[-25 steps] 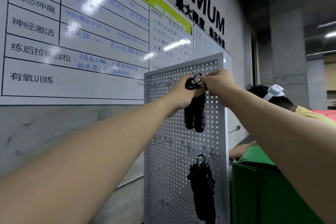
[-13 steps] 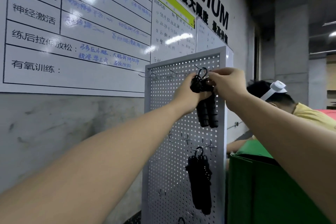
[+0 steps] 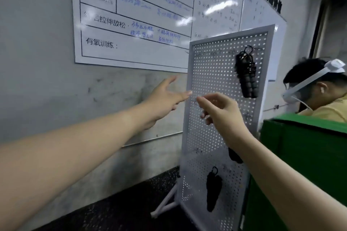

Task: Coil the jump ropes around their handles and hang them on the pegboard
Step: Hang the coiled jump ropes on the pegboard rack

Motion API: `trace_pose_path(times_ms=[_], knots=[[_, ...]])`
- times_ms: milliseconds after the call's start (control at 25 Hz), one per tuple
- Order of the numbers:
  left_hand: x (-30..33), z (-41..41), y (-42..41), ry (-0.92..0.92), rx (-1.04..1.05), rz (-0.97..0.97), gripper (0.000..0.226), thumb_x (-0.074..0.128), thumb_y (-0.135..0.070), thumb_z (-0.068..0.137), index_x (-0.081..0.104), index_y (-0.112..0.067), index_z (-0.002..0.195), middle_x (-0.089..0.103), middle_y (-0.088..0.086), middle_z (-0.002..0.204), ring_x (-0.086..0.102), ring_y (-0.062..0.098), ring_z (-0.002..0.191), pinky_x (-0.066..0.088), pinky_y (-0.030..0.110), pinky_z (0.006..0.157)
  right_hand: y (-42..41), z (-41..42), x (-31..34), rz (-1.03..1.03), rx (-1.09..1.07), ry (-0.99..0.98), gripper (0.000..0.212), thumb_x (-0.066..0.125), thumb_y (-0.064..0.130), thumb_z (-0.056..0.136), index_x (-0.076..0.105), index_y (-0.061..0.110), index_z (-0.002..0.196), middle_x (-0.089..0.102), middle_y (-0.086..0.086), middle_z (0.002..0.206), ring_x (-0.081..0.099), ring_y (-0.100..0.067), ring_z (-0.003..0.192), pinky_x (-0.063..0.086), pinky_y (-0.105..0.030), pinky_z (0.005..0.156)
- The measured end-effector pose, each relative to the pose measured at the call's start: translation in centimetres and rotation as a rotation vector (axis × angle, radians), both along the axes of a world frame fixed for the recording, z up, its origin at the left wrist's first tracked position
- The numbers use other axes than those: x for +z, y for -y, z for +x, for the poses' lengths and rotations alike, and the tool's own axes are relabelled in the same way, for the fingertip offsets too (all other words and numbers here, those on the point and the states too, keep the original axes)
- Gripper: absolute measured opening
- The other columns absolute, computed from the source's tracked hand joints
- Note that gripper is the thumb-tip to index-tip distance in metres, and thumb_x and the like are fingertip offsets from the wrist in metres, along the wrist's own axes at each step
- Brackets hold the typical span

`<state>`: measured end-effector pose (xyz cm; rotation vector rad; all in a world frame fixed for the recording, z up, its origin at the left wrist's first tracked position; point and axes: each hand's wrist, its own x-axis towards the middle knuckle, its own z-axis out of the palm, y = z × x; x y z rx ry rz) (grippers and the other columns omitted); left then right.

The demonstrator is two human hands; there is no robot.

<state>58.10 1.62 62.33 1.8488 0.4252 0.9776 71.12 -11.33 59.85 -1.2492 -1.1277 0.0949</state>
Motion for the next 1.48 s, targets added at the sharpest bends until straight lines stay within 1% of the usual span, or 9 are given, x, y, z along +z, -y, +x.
trace_pose_path(times_ms=[80, 280, 440, 760, 920, 1000, 1200, 1320, 1480], knots=[[-2.5, -4.9, 0.8, -0.007, 0.023, -0.053, 0.075, 0.074, -0.029, 0.093, 0.033, -0.028, 0.156, 0.072, 0.000, 0.104, 0.067, 0.016, 0.107, 0.054, 0.036, 0.102, -1.3, -4.1, -2.9, -0.042, 0.106, -0.050, 0.022, 0.076, 0.027, 0.091, 0.071, 0.007, 0.100, 0.070, -0.005, 0.084, 0.061, -0.017, 0.064, 0.046, -0.033, 0.056], [-12.8, -19.7, 2.4, -0.133, 0.160, -0.246, 0.065, 0.063, -0.020, 0.101, 0.031, -0.028, 0.158, 0.069, 0.009, 0.121, 0.065, 0.018, 0.114, 0.051, 0.035, 0.103, -4.3, -16.6, -11.3, -0.159, 0.414, -0.078, 0.015, 0.075, 0.025, 0.093, 0.068, 0.013, 0.100, 0.073, -0.006, 0.089, 0.059, -0.018, 0.063, 0.044, -0.032, 0.053], [-19.3, -29.6, 2.5, -0.269, 0.312, -0.302, 0.067, 0.068, -0.019, 0.098, 0.034, -0.029, 0.156, 0.070, 0.003, 0.118, 0.065, 0.017, 0.115, 0.050, 0.038, 0.107, -5.2, -24.6, -18.1, -0.251, 0.528, -0.047, 0.010, 0.075, 0.025, 0.093, 0.068, 0.018, 0.097, 0.065, 0.003, 0.076, 0.059, -0.013, 0.059, 0.046, -0.032, 0.053], [-36.6, -41.9, 5.4, -0.820, 0.293, -0.467, 0.080, 0.074, -0.035, 0.093, 0.029, -0.035, 0.159, 0.073, 0.002, 0.117, 0.068, 0.020, 0.108, 0.053, 0.036, 0.099, -4.2, -34.9, -37.1, -0.694, 0.705, -0.003, 0.017, 0.074, 0.023, 0.093, 0.069, 0.007, 0.098, 0.061, -0.010, 0.075, 0.060, -0.015, 0.061, 0.046, -0.030, 0.056], [-44.1, -44.8, 5.8, -0.831, 0.301, -0.581, 0.076, 0.073, -0.031, 0.095, 0.031, -0.030, 0.159, 0.072, 0.005, 0.120, 0.067, 0.009, 0.092, 0.048, 0.028, 0.090, -2.1, -37.9, -44.1, -0.991, 0.799, -0.024, 0.023, 0.073, 0.019, 0.094, 0.067, -0.002, 0.101, 0.062, -0.007, 0.070, 0.056, -0.017, 0.059, 0.044, -0.026, 0.050], [-47.2, -45.4, 5.7, -0.843, 0.295, -0.613, 0.072, 0.074, -0.033, 0.094, 0.038, -0.030, 0.156, 0.071, 0.003, 0.121, 0.067, 0.015, 0.105, 0.049, 0.029, 0.096, -1.8, -38.3, -47.2, -1.061, 0.721, 0.023, 0.020, 0.075, 0.020, 0.092, 0.069, 0.001, 0.096, 0.065, -0.006, 0.069, 0.056, -0.019, 0.060, 0.045, -0.028, 0.052], [-54.0, -44.0, 6.7, -0.967, 0.130, -0.661, 0.048, 0.070, -0.033, 0.098, 0.058, -0.017, 0.141, 0.065, 0.004, 0.133, 0.062, 0.020, 0.119, 0.049, 0.033, 0.102, 1.6, -36.3, -54.4, -1.301, 0.522, 0.686, 0.029, 0.069, 0.042, 0.092, 0.068, 0.016, 0.105, 0.073, -0.006, 0.098, 0.069, -0.027, 0.090, 0.051, -0.032, 0.075], [-56.8, -43.1, 8.1, -1.032, 0.026, -0.647, 0.034, 0.068, -0.028, 0.099, 0.066, -0.011, 0.129, 0.072, 0.010, 0.120, 0.066, 0.017, 0.102, 0.052, 0.031, 0.092, 3.4, -36.1, -56.3, -1.315, 0.535, 0.550, 0.033, 0.065, 0.044, 0.094, 0.067, 0.017, 0.113, 0.073, -0.008, 0.106, 0.068, -0.029, 0.099, 0.050, -0.034, 0.081], [-59.3, -42.4, 9.9, -0.949, 0.131, -0.694, 0.033, 0.067, -0.022, 0.100, 0.064, -0.006, 0.129, 0.074, 0.014, 0.104, 0.064, 0.016, 0.084, 0.048, 0.027, 0.070, 4.1, -36.2, -57.6, -1.263, 0.478, 0.422, 0.041, 0.065, 0.047, 0.094, 0.067, 0.019, 0.124, 0.073, -0.006, 0.113, 0.067, -0.027, 0.103, 0.054, -0.036, 0.087]])
